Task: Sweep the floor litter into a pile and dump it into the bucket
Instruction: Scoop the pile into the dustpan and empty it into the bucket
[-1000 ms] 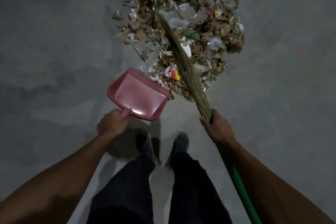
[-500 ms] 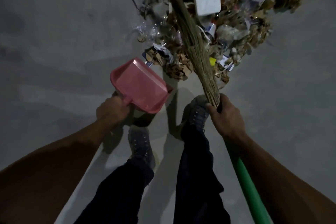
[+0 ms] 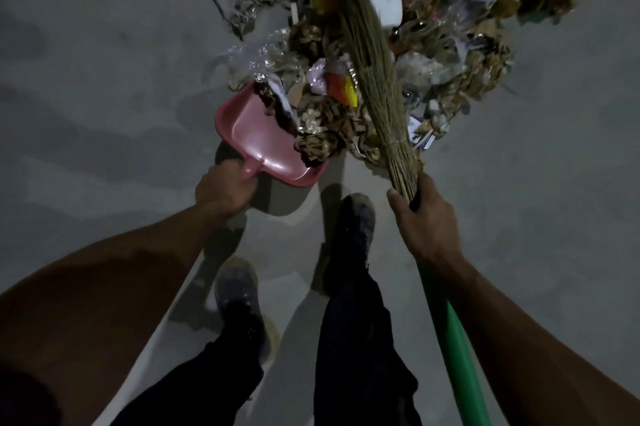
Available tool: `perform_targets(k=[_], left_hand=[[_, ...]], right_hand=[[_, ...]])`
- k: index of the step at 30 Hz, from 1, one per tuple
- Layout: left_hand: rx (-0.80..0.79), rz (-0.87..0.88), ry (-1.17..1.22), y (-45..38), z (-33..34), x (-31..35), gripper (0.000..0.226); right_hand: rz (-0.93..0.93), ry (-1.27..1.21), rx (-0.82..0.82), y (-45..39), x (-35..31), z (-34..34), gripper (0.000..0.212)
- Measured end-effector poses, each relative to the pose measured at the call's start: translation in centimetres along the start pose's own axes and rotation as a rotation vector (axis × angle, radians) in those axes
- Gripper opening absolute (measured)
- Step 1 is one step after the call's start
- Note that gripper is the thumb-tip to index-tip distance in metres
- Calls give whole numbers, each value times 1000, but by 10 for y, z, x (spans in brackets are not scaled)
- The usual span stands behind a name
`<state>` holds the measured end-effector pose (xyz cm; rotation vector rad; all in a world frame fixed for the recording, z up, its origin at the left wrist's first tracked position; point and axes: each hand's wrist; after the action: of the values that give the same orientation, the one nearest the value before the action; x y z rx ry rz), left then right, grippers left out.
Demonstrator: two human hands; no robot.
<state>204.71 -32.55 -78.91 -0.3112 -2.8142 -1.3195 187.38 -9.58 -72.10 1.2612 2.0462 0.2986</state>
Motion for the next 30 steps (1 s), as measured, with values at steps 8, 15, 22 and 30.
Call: perform_targets(k=[8, 15, 22, 30], left_hand=[[32, 50, 20, -45, -24, 89, 26], [77, 113, 7, -73, -40, 136, 22], [112, 139, -29, -89, -47, 160, 21], [88, 149, -4, -100, -55, 168, 19]], right_hand=[[-25, 84, 43, -87, -1, -63, 38], [-54, 292, 131, -190, -17, -119, 46], [-96, 535, -10, -284, -45, -155, 48], [-328, 679, -151, -289, -35, -139, 32]])
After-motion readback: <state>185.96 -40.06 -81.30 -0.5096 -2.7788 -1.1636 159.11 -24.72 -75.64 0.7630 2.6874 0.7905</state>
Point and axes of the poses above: each hand's wrist, its own y-axis away from the middle knuckle, its own z-axis out of the palm, x = y × z, and after that the axes turned 8 degrees about -z, right-handed
